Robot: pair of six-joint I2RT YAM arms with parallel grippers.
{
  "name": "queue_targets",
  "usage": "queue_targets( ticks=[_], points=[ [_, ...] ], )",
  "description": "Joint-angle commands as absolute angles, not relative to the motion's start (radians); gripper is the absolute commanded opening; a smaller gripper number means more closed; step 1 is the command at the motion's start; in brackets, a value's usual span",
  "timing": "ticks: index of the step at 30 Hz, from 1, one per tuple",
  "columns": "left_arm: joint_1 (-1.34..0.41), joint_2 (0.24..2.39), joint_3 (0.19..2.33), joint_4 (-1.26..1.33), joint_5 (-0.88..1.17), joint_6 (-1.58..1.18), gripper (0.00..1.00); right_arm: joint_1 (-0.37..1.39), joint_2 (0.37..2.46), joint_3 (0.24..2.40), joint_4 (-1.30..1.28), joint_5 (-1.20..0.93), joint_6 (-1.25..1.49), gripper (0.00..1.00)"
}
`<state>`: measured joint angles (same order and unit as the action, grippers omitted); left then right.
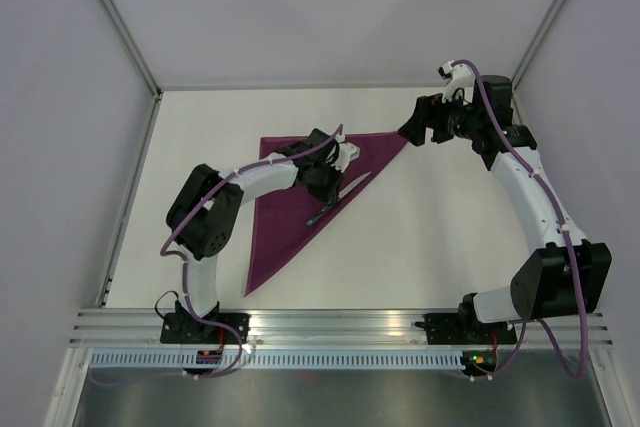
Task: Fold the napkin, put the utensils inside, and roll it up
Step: Place the utensil onto the napkin
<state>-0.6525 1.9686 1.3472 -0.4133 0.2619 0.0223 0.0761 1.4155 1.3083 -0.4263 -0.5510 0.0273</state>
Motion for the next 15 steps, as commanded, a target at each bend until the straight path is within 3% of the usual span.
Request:
queue_targets(
  ticks=[1, 15],
  points=[
    [-0.661, 1.96, 1.345, -0.357, 0.235, -0.034, 0.02, 0.081, 1.417, 1.302, -0.417, -0.538, 0.025, 0.9],
    [-0.675, 1.979, 1.313, -0.325, 0.238, -0.052, 0.02, 0.083, 1.42, 1.302, -0.416, -0.54, 0.025, 0.9]
  ],
)
